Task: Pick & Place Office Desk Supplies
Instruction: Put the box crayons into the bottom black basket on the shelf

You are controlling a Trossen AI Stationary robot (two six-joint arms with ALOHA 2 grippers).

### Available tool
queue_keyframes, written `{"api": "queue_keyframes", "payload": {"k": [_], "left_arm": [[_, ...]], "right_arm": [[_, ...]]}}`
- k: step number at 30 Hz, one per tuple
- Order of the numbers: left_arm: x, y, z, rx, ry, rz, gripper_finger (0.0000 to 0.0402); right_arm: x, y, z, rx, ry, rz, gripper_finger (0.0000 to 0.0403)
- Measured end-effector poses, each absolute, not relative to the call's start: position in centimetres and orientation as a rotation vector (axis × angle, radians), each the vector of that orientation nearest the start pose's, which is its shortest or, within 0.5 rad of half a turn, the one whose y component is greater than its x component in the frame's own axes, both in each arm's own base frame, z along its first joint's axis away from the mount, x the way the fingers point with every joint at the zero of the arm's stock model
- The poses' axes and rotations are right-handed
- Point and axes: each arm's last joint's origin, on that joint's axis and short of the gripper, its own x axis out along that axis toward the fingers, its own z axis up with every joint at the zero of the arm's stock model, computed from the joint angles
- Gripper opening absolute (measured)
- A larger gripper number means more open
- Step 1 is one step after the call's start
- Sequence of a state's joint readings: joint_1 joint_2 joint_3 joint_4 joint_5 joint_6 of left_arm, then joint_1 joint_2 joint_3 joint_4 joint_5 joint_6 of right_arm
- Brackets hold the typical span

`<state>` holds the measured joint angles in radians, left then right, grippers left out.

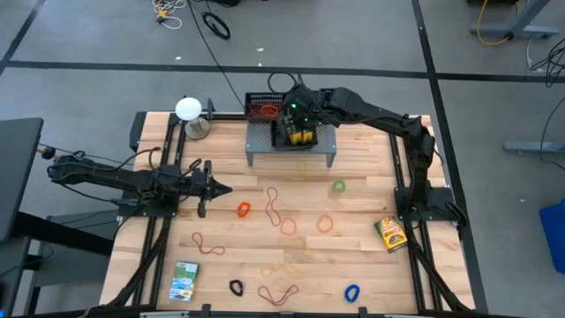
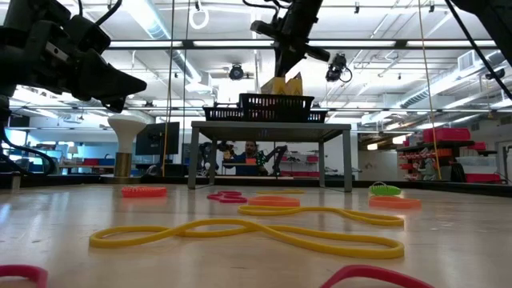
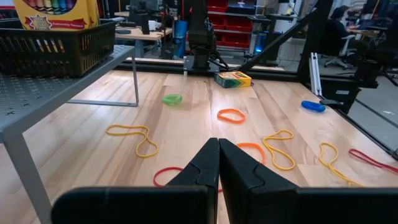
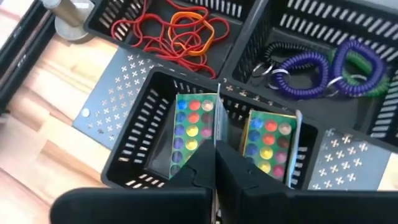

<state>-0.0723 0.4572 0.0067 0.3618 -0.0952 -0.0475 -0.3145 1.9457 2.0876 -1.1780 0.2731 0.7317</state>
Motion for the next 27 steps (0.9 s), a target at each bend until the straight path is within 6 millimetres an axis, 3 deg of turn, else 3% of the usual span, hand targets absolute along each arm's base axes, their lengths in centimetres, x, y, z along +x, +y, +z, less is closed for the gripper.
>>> {"api": "queue_keyframes", "payload": {"k": [13, 27], "left_arm": [[12.6, -0.7, 15.9, -0.057, 0.089, -0.007, 0.0012], [12.6, -0.8, 15.8, -0.057, 0.094, -0.026, 0.0012]], "right_arm": [[37.2, -13.0, 35.9, 0.712, 0.79, -1.035, 0.0006], [36.3, -12.8, 36.5, 0.749, 0.788, -1.058, 0.0006]]}}
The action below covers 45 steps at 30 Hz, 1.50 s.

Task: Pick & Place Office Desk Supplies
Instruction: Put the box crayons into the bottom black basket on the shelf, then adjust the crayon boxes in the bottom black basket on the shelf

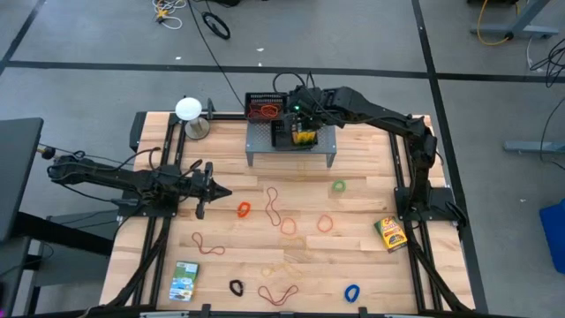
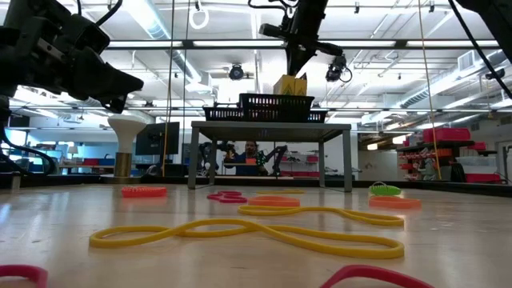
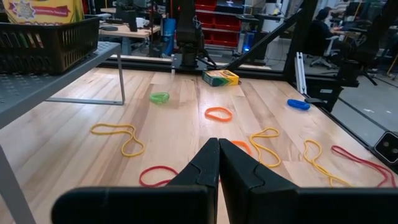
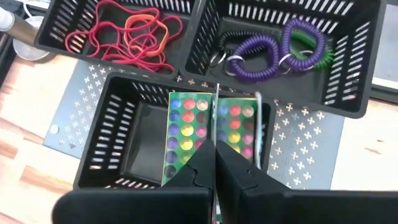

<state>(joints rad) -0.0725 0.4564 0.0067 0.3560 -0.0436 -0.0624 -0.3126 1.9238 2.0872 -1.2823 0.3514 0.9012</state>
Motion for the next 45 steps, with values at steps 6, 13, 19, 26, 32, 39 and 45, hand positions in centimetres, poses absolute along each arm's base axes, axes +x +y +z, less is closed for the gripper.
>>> {"api": "queue_keyframes", "payload": {"k": [6, 13, 19, 26, 32, 39, 45], "left_arm": [[12.6, -0.8, 15.8, -0.058, 0.097, -0.026, 0.0012], [12.6, -0.8, 15.8, -0.065, 0.097, -0.026, 0.0012], [12.6, -0.8, 15.8, -0.075, 0.098, -0.025, 0.0012], [12.6, -0.8, 15.8, -0.078, 0.098, -0.025, 0.0012], [12.6, -0.8, 15.8, -0.078, 0.098, -0.025, 0.0012], [12.6, -0.8, 15.8, -0.077, 0.1, -0.025, 0.0012], [12.6, -0.8, 15.8, -0.077, 0.101, -0.025, 0.0012]], "right_arm": [[36.5, -12.8, 36.2, 0.753, 0.799, -1.06, 0.0006], [36.5, -12.8, 36.2, 0.743, 0.814, -1.033, 0.0046], [36.6, -12.7, 36.3, 0.721, 0.819, -0.999, 0.0114], [36.8, -12.7, 36.8, 0.691, 0.797, -0.942, 0.019], [36.5, -12.2, 37.2, 0.657, 0.813, -0.914, 0.0262], [36.4, -12.1, 37.4, 0.628, 0.813, -0.919, 0.0357], [36.2, -12.1, 37.3, 0.595, 0.832, -0.954, 0.0384]]}}
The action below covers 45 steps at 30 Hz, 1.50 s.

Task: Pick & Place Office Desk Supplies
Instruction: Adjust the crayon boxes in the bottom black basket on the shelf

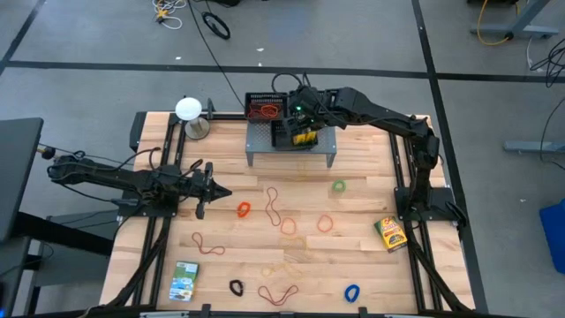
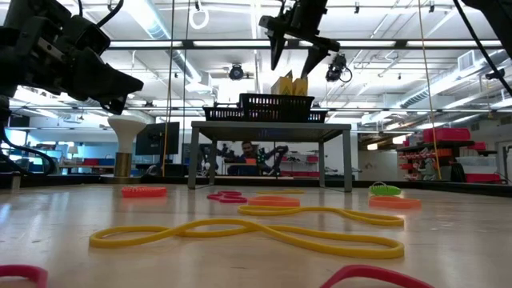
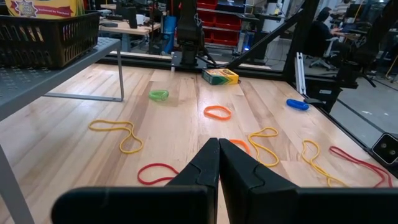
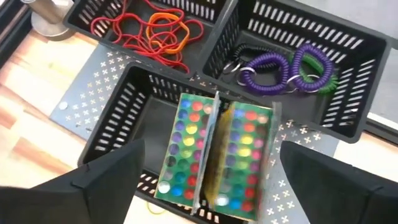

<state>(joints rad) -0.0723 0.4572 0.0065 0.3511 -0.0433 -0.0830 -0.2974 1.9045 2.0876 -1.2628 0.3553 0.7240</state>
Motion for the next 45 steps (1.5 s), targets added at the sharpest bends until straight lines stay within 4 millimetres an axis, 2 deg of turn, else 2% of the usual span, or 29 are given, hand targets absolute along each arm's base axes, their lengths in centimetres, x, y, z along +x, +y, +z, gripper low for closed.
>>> {"api": "queue_keyframes", "payload": {"k": [9, 21, 26, 38, 45], "left_arm": [[12.6, -0.8, 15.8, -0.073, 0.1, -0.025, 0.0012], [12.6, -0.8, 15.7, -0.076, 0.106, -0.028, 0.0012], [12.6, -0.8, 15.7, -0.077, 0.106, -0.028, 0.0012], [12.6, -0.8, 15.7, -0.077, 0.106, -0.028, 0.0012], [12.6, -0.8, 15.7, -0.077, 0.107, -0.028, 0.0012]], "right_arm": [[35.5, -12.1, 38.2, 0.626, 0.778, -0.988, 0.0385], [37.5, -12.8, 35.1, 0.7, 0.871, -0.973, 0.0381], [37.7, -12.8, 35.0, 0.721, 0.868, -0.968, 0.0351], [38.2, -13.0, 33.8, 0.779, 0.914, -0.965, 0.0248], [38.3, -13.1, 33.8, 0.815, 0.881, -0.992, 0.0235]]}}
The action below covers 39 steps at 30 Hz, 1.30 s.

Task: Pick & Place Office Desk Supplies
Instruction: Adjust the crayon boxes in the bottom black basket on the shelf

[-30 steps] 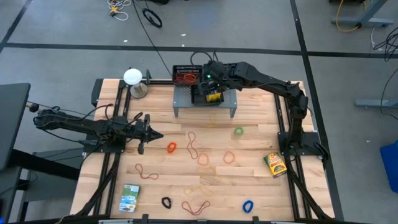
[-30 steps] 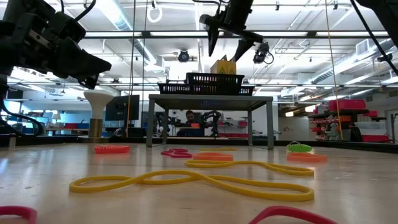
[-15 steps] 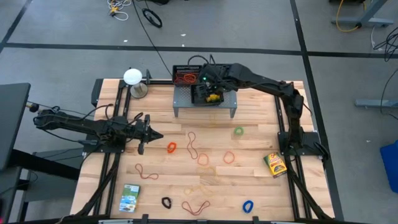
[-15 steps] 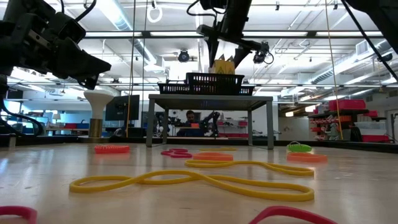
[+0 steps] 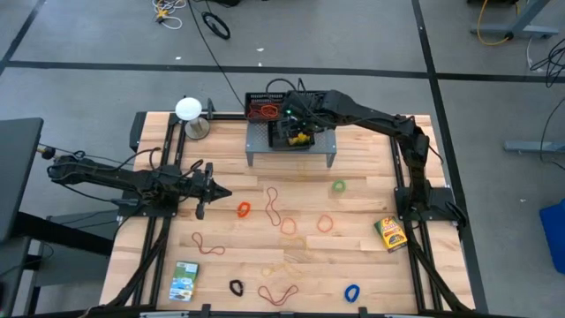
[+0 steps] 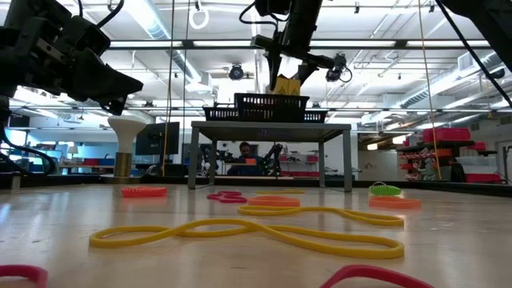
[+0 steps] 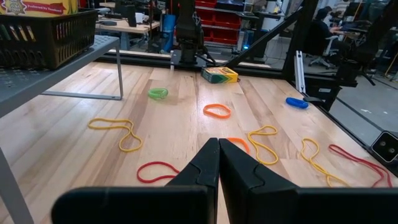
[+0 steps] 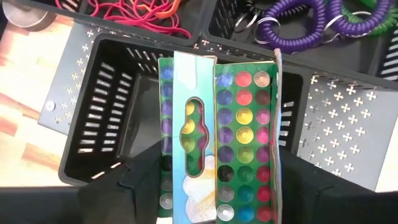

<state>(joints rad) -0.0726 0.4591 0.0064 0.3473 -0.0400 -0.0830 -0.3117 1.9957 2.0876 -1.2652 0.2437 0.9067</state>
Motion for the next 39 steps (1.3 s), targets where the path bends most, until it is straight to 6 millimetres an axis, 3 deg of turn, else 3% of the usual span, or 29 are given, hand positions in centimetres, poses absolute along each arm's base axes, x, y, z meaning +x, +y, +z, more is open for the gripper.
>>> {"api": "queue_keyframes", "payload": {"k": [18, 39], "left_arm": [[12.57, -0.8, 15.65, -0.076, 0.113, -0.028, 0.0012], [12.57, -0.8, 15.65, -0.084, 0.113, -0.027, 0.0012]], "right_arm": [[37.93, -12.89, 34.21, 0.779, 0.846, -1.055, 0.0238], [38.1, -12.78, 33.96, 0.763, 0.892, -1.001, 0.0245]]}}
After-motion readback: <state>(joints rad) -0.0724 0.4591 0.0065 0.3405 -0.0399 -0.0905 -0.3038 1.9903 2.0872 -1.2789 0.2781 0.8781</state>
